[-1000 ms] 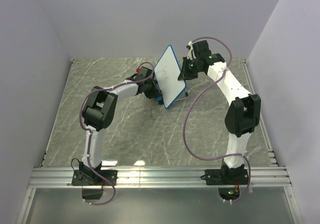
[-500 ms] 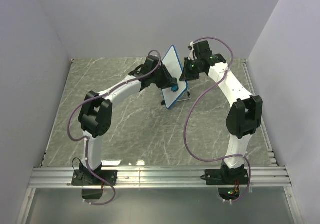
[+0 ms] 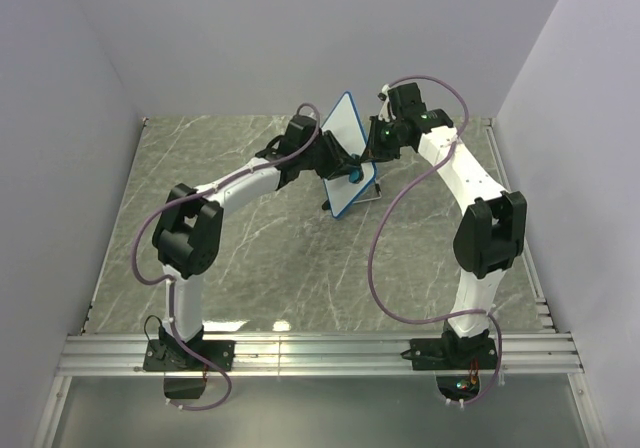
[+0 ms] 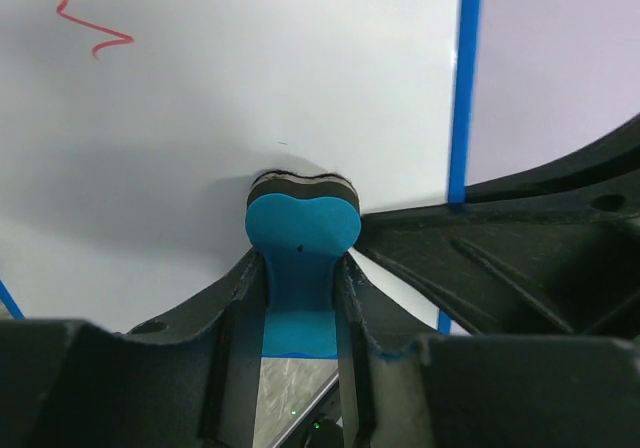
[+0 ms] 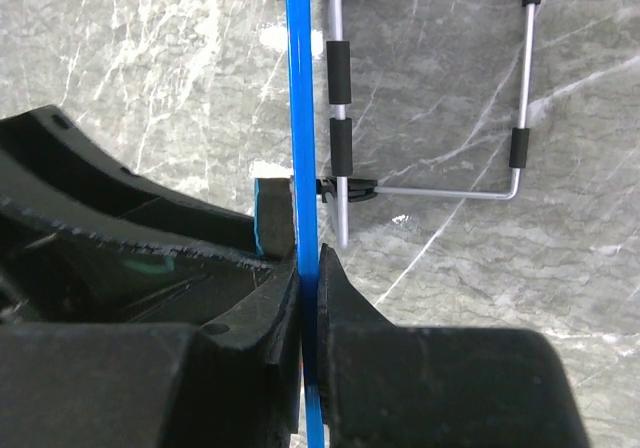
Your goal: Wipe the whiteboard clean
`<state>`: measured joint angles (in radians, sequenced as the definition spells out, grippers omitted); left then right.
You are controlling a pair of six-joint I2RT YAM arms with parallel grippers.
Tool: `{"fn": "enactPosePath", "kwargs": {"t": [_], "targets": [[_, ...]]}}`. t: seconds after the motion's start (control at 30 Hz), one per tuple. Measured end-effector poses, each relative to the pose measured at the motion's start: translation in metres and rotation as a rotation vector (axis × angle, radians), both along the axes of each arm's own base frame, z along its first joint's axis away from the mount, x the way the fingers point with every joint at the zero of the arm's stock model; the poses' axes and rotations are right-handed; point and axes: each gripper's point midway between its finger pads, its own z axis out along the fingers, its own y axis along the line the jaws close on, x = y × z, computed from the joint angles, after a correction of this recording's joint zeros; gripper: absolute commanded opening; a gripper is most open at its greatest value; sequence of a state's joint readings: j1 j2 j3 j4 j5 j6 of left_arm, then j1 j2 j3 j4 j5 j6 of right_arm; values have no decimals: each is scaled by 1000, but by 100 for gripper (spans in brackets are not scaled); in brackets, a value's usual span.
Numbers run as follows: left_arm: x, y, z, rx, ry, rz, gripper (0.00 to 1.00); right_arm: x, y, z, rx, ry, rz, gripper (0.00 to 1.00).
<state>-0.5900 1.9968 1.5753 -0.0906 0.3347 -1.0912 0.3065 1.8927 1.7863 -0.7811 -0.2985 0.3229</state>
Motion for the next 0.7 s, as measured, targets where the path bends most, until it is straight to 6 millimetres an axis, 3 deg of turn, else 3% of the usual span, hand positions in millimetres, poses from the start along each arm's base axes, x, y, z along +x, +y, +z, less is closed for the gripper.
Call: {"fn": "enactPosePath", "kwargs": {"t": [0.2,0.4,0.53,0.7], "targets": [[10,13,-28,-14,43,-4,0,0,-2,-1,0,-8,2,0],[46,39,-66,39,116,34,0,0,-2,-1,6,-18,-2,0],[67,38,-59,63,103,39,0,0,-2,-1,13,-15,-18,0],[84,26,-18,23,21,38,0,0,1,0,16,-18,-15,0]]}}
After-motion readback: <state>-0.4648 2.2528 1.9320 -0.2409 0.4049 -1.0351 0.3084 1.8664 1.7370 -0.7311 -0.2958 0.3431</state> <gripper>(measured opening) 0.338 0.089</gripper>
